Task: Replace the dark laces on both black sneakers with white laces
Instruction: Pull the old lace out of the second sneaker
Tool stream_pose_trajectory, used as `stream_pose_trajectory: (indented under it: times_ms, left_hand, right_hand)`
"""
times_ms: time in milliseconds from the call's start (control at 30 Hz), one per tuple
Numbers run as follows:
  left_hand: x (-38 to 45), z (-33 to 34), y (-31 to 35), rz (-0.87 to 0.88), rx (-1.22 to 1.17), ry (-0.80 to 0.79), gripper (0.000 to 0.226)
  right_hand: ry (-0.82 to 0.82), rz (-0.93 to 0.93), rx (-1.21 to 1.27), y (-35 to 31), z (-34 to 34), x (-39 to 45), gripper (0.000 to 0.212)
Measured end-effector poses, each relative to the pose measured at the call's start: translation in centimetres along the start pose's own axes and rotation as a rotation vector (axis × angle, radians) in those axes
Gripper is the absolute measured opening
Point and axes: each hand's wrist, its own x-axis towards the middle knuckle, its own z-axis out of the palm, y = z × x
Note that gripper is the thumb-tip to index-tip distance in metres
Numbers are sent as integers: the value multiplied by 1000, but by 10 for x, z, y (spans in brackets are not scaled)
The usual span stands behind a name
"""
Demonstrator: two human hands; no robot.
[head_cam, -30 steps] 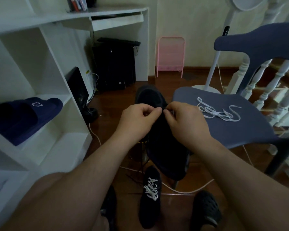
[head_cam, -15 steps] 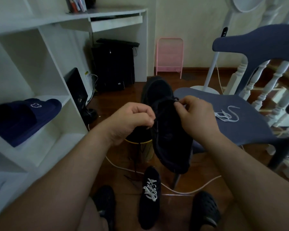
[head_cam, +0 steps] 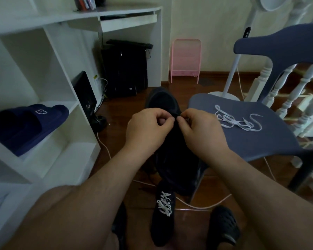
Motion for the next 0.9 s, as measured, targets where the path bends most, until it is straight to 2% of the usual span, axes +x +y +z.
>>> stream_pose_trajectory:
  times_ms: [67,133,233,267,300,367,400,500,567,767,900]
  left_hand:
    - [0,-2,-1,-7,-25,-48,11]
    - [3,-12,0,4,-93,-219,11]
    - [3,-38,4,81,-146,-838,24]
    - [0,-44,5,95,-128,-983,24]
    - [-2,-47,6,104,-98,-1041,20]
    - [-4,-46,6,90,-79,-952,6]
    - [-4,-42,4,62,-98,-848,4]
    - [-1,-27,2,-35,-138,-421,14]
    - [-2,-17,5,-36,-99,-238,16]
    - [-4,-7,8,-14,58,-52,23]
    - [-3,-3,5,26,253,-10,29]
  right_hand:
    - [-16,0,0,1,0,-1,22]
    - [-13,30,-3,5,-2,1,23]
    - [-1,134,19,17,-10,7,25]
    - [1,160,29,19,-13,8,25]
    - [4,170,35,21,-14,8,25]
    - [11,158,31,20,-15,8,24]
    - [8,142,19,18,-15,7,23]
    - [-16,98,-16,12,-10,6,23]
    - [-20,64,-13,5,-6,4,22]
    - [-51,-35,-4,-6,3,0,20]
    - [-79,-66,-12,-6,3,0,20]
